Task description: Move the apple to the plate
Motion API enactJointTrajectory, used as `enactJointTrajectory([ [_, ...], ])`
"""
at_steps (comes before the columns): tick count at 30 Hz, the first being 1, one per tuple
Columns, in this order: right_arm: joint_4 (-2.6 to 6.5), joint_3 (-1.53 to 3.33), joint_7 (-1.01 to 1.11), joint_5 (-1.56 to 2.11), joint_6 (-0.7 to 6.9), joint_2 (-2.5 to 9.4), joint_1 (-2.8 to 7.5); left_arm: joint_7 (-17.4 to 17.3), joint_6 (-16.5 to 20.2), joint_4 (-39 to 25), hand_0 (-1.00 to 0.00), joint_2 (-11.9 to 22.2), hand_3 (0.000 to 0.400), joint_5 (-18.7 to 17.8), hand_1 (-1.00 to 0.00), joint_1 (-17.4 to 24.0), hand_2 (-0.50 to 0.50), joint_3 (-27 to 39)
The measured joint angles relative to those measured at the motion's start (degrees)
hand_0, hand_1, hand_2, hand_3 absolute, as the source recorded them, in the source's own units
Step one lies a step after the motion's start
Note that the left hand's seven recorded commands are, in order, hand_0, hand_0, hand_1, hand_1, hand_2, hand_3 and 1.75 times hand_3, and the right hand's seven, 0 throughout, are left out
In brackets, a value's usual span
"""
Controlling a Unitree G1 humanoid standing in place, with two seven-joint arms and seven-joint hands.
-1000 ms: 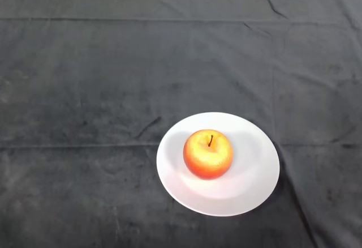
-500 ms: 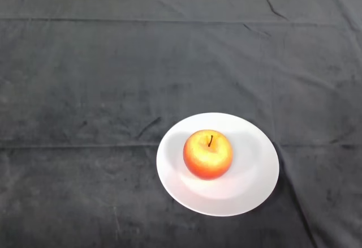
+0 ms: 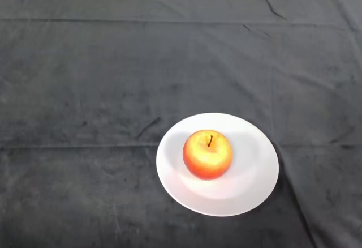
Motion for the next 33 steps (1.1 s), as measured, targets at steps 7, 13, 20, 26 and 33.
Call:
enactJointTrajectory([
  [7,0.0,0.0,0.0,0.0,0.0,0.0,0.0,0.1,-0.4,0.6,0.0,0.0,0.0,0.0,0.0,-1.4,0.0,0.0],
  [13,0.01,0.0,0.0,0.0,0.0,0.0,0.0,0.0,-0.6,0.6,0.0,0.0,0.0,0.0,0.0,-1.4,0.0,0.0],
  [20,0.01,0.0,0.0,0.0,0.0,0.0,0.0,0.0,-0.7,0.6,0.0,0.0,0.0,0.1,0.0,-1.4,0.0,0.0],
  [26,0.01,0.0,0.0,0.0,0.0,0.0,0.0,-0.2,-1.0,0.6,0.0,0.0,0.0,0.1,0.0,-1.4,0.0,0.0],
  [33,0.01,0.0,0.0,0.0,0.0,0.0,0.0,-0.7,-1.0,0.6,0.0,0.0,0.0,0.1,0.0,-1.4,0.0,0.0],
])
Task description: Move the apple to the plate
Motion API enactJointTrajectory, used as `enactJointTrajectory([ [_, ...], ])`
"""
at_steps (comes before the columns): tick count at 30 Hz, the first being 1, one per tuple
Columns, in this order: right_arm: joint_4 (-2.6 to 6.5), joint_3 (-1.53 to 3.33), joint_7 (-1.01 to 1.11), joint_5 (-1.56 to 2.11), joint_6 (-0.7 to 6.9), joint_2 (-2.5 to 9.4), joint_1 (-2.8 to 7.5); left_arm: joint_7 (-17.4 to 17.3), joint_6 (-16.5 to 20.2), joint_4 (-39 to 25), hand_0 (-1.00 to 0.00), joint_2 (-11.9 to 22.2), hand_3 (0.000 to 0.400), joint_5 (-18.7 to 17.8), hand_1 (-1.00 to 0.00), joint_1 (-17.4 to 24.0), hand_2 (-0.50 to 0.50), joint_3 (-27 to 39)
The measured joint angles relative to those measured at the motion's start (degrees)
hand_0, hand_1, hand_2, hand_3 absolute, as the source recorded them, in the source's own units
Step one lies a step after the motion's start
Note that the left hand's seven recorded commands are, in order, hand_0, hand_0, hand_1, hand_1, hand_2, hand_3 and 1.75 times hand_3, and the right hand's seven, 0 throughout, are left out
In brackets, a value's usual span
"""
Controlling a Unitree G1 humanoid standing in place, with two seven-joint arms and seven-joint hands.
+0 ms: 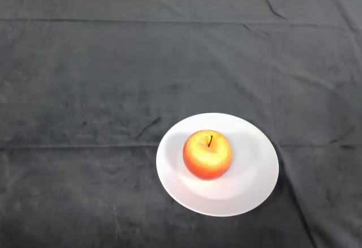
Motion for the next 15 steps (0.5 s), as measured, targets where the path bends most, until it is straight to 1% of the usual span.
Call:
enactJointTrajectory([
  [15,0.0,0.0,0.0,0.0,0.0,0.0,0.0,-0.1,0.0,0.7,0.0,0.0,0.0,0.0,0.0,0.0,0.0,0.0],
])
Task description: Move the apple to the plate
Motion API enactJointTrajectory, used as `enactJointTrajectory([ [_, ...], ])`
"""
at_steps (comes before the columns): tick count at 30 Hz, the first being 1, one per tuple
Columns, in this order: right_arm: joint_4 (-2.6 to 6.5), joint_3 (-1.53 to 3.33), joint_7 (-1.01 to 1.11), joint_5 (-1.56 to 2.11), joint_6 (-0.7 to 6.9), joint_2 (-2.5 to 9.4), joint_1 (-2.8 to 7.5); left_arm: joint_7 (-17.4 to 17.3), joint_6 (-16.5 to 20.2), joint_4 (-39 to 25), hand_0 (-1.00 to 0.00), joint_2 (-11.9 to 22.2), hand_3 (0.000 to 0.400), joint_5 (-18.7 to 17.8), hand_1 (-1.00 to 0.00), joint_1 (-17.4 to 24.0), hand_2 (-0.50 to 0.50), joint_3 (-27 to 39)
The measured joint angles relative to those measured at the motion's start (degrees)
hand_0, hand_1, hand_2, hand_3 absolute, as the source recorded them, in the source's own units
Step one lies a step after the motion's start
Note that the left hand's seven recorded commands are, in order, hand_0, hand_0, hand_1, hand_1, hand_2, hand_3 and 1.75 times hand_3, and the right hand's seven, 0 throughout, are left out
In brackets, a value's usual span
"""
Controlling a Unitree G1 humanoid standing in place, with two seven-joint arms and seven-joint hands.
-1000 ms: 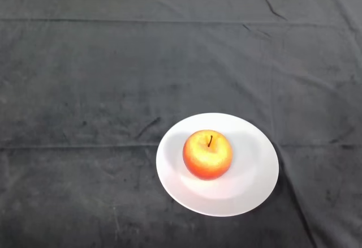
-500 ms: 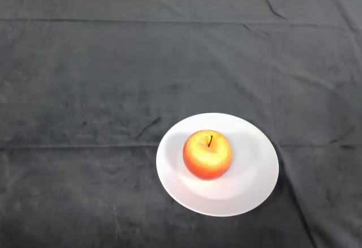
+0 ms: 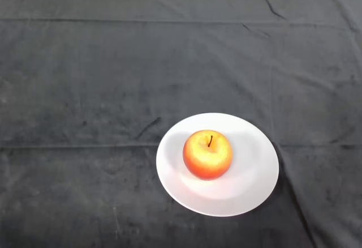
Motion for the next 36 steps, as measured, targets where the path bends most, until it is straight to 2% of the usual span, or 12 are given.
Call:
enactJointTrajectory([
  [36,0.0,0.0,0.0,0.0,0.0,0.0,0.0,0.0,0.0,0.0,0.0,0.0,0.0,0.1,0.0,0.0,0.0,0.0],
])
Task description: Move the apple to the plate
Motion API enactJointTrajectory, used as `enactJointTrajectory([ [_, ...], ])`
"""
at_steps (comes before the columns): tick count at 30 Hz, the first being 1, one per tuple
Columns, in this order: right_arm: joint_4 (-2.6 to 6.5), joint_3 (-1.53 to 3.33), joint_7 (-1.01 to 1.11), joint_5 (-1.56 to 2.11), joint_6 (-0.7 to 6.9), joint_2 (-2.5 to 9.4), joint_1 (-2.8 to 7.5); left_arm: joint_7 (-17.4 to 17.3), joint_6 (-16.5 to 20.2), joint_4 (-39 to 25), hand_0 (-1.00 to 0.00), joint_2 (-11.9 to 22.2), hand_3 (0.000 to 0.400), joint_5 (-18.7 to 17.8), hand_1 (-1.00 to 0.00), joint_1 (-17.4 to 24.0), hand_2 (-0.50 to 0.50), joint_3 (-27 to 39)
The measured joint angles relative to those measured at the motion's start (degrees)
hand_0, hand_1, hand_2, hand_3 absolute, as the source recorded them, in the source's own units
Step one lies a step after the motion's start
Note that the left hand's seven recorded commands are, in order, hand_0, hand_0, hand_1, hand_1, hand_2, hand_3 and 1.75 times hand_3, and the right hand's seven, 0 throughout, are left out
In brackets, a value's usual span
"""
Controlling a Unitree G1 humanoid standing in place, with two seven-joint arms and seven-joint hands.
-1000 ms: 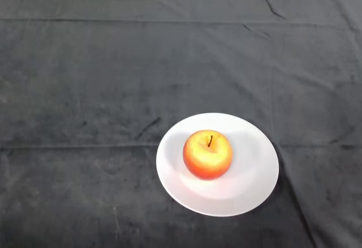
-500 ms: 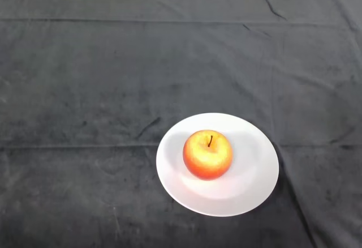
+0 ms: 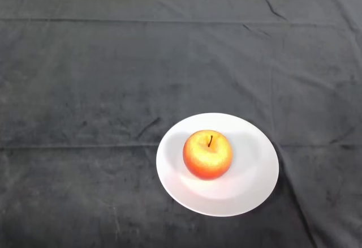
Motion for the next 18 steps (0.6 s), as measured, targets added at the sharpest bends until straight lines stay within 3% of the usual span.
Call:
enactJointTrajectory([
  [18,0.0,0.0,0.0,0.0,0.0,0.0,0.0,0.0,0.0,0.0,0.0,0.0,0.0,0.1,0.0,0.0,0.0,0.0],
])
